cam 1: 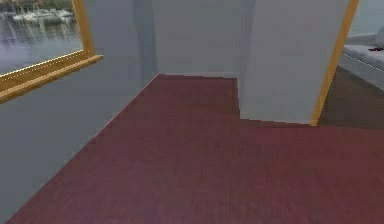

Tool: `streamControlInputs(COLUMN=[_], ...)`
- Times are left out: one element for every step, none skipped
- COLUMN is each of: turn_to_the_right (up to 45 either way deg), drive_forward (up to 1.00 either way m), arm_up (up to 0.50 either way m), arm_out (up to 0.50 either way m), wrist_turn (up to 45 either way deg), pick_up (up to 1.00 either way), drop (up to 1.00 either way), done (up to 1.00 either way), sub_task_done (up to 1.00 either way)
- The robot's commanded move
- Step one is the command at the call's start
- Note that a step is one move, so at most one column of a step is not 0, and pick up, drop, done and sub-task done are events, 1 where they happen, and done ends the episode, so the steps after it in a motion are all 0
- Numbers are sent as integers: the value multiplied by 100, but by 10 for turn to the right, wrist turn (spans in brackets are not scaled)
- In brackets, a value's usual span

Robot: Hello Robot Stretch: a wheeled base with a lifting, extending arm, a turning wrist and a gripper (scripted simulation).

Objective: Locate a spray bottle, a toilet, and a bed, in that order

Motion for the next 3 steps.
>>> streamControlInputs(turn_to_the_right=[90, 0, -450], drive_forward=[0, 15, 0], arm_up=[0, 0, 0], arm_out=[0, 0, 0], wrist_turn=[0, 0, 0], pick_up=[0, 0, 0], drop=[0, 0, 0], done=[0, 0, 0], sub_task_done=[0, 0, 0])
